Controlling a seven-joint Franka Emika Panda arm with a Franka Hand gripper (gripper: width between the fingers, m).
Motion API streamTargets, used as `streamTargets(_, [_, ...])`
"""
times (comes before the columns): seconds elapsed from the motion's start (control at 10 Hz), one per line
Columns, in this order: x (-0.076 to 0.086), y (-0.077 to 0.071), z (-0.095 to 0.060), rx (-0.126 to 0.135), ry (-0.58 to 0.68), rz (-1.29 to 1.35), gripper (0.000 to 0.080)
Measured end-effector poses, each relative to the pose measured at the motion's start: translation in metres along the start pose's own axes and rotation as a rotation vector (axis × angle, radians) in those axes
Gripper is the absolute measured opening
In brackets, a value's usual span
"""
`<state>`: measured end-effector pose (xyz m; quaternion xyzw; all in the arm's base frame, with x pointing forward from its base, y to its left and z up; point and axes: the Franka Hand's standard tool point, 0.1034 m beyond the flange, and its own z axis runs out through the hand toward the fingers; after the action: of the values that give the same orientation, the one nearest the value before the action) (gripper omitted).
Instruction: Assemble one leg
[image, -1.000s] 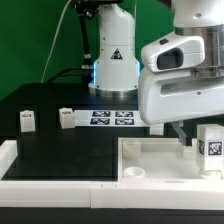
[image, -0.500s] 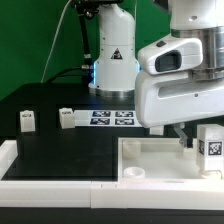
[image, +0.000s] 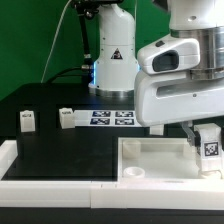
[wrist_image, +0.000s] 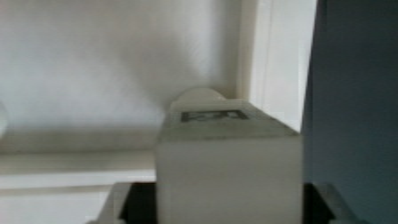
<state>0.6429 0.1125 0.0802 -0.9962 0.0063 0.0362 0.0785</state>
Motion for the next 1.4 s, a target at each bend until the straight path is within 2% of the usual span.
streamTargets(0.2, [0.011, 0.006, 0.002, 0.005, -0.013, 0.323, 0.0292])
streamTargets(0.6, [0.013, 0.013, 0.002, -0.004, -0.022, 0.777, 0.0292])
streamTargets(0.9, [0.005, 0.002, 0.004, -0.031, -0.021, 1.196, 0.0292])
streamTargets(1.2, [0.004, 0.001, 0.003, -0.04, -0.011, 1.464, 0.0294])
streamTargets(1.3, [0.004, 0.0, 0.004, -0.041, -0.011, 1.504, 0.0395])
streamTargets(1.4, [0.004, 0.0, 0.004, -0.041, -0.011, 1.496, 0.053])
